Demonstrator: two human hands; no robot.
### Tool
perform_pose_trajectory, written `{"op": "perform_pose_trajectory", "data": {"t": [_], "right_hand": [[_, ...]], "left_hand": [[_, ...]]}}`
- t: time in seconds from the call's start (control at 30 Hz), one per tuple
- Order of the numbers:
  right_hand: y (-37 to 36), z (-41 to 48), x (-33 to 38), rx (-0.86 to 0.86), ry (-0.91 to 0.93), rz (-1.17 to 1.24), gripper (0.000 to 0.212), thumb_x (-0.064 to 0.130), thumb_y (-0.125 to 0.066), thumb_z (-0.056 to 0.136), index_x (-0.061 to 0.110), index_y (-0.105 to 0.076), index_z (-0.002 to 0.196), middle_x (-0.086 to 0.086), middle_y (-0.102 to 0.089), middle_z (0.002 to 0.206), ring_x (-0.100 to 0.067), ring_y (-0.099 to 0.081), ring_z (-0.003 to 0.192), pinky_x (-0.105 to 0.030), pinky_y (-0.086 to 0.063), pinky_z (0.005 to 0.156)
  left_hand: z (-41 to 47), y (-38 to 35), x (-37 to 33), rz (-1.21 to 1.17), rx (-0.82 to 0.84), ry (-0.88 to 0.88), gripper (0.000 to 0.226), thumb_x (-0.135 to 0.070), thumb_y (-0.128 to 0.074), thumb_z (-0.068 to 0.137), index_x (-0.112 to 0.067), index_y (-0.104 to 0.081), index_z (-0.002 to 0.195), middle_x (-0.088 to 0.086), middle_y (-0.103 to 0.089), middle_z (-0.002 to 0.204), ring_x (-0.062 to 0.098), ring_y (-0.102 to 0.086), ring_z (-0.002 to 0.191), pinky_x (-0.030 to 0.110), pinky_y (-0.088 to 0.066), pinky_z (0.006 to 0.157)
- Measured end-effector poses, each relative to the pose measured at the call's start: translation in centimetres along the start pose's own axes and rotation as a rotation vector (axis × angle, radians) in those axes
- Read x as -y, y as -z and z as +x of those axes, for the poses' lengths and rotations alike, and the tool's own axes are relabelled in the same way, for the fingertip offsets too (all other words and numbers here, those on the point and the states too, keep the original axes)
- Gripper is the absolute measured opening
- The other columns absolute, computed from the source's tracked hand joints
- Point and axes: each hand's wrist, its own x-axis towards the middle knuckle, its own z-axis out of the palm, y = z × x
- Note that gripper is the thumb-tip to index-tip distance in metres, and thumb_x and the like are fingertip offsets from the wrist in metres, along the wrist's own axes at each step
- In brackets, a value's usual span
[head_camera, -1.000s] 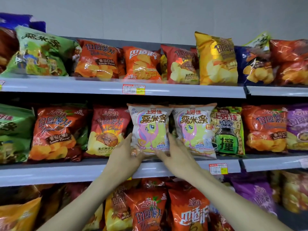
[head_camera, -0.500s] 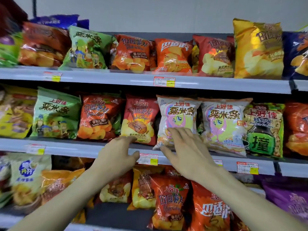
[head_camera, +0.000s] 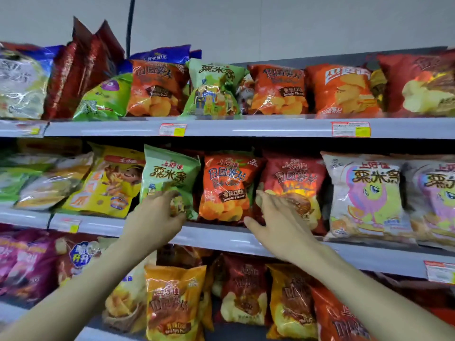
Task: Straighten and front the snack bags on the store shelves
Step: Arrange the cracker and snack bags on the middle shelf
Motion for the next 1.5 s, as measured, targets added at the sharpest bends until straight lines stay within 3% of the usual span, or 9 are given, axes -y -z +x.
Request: {"op": "perform_pose_trajectory", "data": {"t": [0.13,0.3,0.43,0.63,0.73,0.93,1.23,1.37,1.5], "right_hand": [[-2.5,3.2,2.9,-0.052,-0.070,0.221,0.095,0.056,-0.055,0.102,0.023,0.005,0.167,0.001,-0.013,0.174,-0.022,-0.020,0.158,-0.037,-0.025,0.124],[-5.3,6.4,4.2,-0.094,-0.273,0.448,0.114,0.057,-0.071,0.091,0.021,0.008,0.166,-0.002,-0.020,0.171,-0.025,-0.025,0.156,-0.043,-0.026,0.125],[-6.3,8.2,4.2,-0.110,-0.423,0.598,0.124,0.066,-0.079,0.078,0.021,-0.003,0.164,-0.001,-0.039,0.162,-0.027,-0.042,0.147,-0.039,-0.037,0.115],[-7.0,9.7,3.1,-0.063,-0.532,0.770,0.145,0.070,-0.092,0.055,0.026,-0.007,0.165,0.007,-0.050,0.154,-0.021,-0.051,0.138,-0.040,-0.040,0.118],[-7.0,9.9,2.7,-0.003,-0.537,0.784,0.133,0.055,-0.098,0.059,0.024,-0.018,0.162,0.013,-0.058,0.141,-0.018,-0.057,0.131,-0.035,-0.041,0.114],[-6.8,9.3,2.2,-0.028,-0.475,0.803,0.110,0.029,-0.102,0.059,0.021,-0.037,0.147,0.008,-0.070,0.120,-0.013,-0.069,0.110,-0.035,-0.052,0.102],[-7.2,9.0,4.1,-0.021,-0.371,0.797,0.113,0.025,-0.098,0.068,0.021,-0.029,0.158,0.005,-0.056,0.138,-0.009,-0.052,0.124,-0.027,-0.043,0.103],[-8.8,10.6,7.6,0.023,-0.330,0.767,0.111,0.031,-0.097,0.072,0.026,-0.026,0.158,0.012,-0.060,0.123,0.003,-0.058,0.107,-0.028,-0.044,0.100],[-11.0,12.0,11.0,0.036,-0.316,0.759,0.109,0.039,-0.094,0.074,0.029,-0.023,0.157,0.011,-0.060,0.132,-0.012,-0.057,0.117,-0.032,-0.041,0.102]], "left_hand": [[3.7,-0.2,5.9,-0.125,-0.092,0.088,0.084,-0.041,-0.076,0.090,-0.014,-0.037,0.159,0.016,-0.049,0.147,0.041,-0.047,0.134,0.051,-0.047,0.103],[8.2,-1.6,9.4,-0.492,0.027,0.241,0.129,-0.072,-0.087,0.066,-0.010,-0.025,0.160,0.015,-0.052,0.152,0.040,-0.055,0.133,0.052,-0.051,0.104],[10.0,-3.8,10.5,-0.791,0.063,0.307,0.140,-0.069,-0.095,0.058,-0.015,-0.020,0.162,0.005,-0.062,0.140,0.033,-0.063,0.124,0.048,-0.053,0.101],[12.3,-6.8,12.4,-1.011,0.104,0.139,0.097,-0.061,-0.102,0.052,-0.024,-0.064,0.132,-0.007,-0.079,0.115,0.015,-0.077,0.104,0.047,-0.061,0.096],[11.8,-6.6,12.1,-1.013,0.084,0.055,0.067,-0.044,-0.103,0.061,-0.025,-0.071,0.117,-0.008,-0.081,0.107,0.014,-0.078,0.098,0.044,-0.062,0.093],[8.0,-6.4,10.8,-1.023,-0.236,0.020,0.071,-0.022,-0.101,0.065,-0.022,-0.063,0.124,-0.013,-0.076,0.107,-0.003,-0.071,0.091,0.011,-0.055,0.067],[4.2,-2.2,12.6,-1.205,-0.657,0.007,0.076,-0.027,-0.092,0.063,-0.008,-0.061,0.130,-0.016,-0.071,0.109,-0.008,-0.068,0.099,0.011,-0.056,0.080],[3.1,-1.1,15.1,-1.251,-0.681,0.052,0.075,-0.025,-0.093,0.066,-0.005,-0.062,0.131,0.002,-0.072,0.118,0.007,-0.071,0.102,0.017,-0.061,0.081],[2.0,-0.2,17.0,-1.266,-0.617,0.088,0.071,-0.030,-0.092,0.063,-0.009,-0.066,0.125,0.002,-0.076,0.111,0.009,-0.075,0.092,0.024,-0.065,0.074]]}}
